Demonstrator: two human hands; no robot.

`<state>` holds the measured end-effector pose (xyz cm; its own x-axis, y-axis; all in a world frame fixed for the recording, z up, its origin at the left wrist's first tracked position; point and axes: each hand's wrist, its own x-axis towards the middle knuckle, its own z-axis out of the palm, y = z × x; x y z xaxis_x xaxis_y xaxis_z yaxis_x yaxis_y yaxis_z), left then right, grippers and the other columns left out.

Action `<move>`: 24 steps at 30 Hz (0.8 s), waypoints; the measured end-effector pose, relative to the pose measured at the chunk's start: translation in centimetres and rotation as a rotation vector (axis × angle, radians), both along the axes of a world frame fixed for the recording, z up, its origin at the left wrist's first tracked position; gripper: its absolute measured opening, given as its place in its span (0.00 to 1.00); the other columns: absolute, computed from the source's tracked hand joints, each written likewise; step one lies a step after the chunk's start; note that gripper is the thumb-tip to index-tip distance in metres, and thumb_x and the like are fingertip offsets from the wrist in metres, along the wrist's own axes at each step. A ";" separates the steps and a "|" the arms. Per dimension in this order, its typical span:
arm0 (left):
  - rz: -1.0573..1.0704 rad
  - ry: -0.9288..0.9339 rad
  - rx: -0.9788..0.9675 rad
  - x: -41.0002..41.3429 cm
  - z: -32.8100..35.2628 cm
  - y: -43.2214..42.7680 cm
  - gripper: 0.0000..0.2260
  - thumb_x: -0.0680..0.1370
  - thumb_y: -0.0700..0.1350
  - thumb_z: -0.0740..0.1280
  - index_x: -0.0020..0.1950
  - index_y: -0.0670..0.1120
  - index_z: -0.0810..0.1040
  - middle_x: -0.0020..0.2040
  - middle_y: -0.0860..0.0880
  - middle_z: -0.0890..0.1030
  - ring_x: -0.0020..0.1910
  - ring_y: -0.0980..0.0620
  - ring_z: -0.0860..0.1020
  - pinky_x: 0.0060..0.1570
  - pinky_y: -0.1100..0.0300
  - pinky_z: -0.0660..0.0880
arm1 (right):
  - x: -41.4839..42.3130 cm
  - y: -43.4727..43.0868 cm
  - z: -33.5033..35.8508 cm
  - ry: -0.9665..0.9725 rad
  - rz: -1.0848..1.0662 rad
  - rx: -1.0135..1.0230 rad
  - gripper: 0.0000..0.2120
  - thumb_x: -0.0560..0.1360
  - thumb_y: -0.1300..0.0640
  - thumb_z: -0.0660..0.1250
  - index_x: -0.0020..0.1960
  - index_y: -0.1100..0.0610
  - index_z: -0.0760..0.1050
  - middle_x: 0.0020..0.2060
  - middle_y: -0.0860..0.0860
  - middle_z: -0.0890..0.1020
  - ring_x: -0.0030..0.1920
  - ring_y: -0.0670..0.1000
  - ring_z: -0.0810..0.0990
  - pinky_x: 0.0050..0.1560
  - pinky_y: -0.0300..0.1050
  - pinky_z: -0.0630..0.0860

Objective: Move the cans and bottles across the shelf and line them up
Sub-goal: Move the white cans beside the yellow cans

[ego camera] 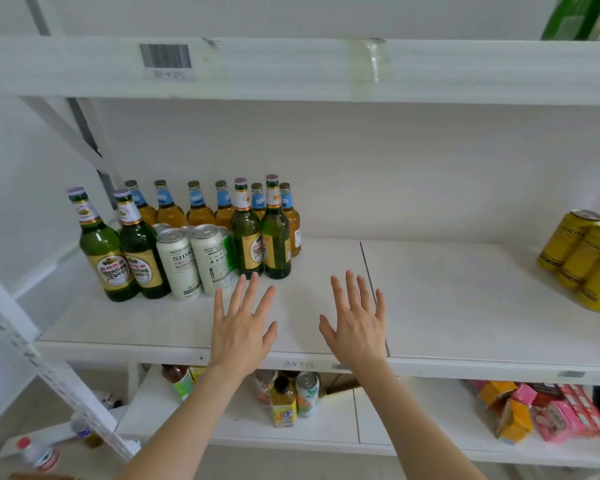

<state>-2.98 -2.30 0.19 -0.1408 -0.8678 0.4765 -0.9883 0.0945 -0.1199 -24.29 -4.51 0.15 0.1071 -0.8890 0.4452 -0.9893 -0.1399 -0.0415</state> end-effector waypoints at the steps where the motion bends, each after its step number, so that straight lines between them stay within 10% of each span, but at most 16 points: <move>1: -0.005 0.003 -0.005 0.7 0.1 -0.1 0.29 0.74 0.57 0.69 0.73 0.48 0.71 0.76 0.40 0.66 0.76 0.39 0.63 0.70 0.33 0.60 | 0.6 -0.1 0.1 -0.004 -0.008 0.007 0.36 0.74 0.38 0.62 0.77 0.52 0.60 0.76 0.56 0.63 0.75 0.59 0.62 0.73 0.62 0.55; 24: -0.053 0.159 0.034 22.4 0.8 -5.3 0.33 0.75 0.54 0.71 0.76 0.43 0.64 0.74 0.39 0.68 0.72 0.38 0.69 0.65 0.42 0.72 | 21.2 -3.8 -0.1 -0.167 -0.014 0.111 0.37 0.77 0.37 0.56 0.79 0.52 0.51 0.78 0.54 0.59 0.77 0.57 0.57 0.74 0.58 0.54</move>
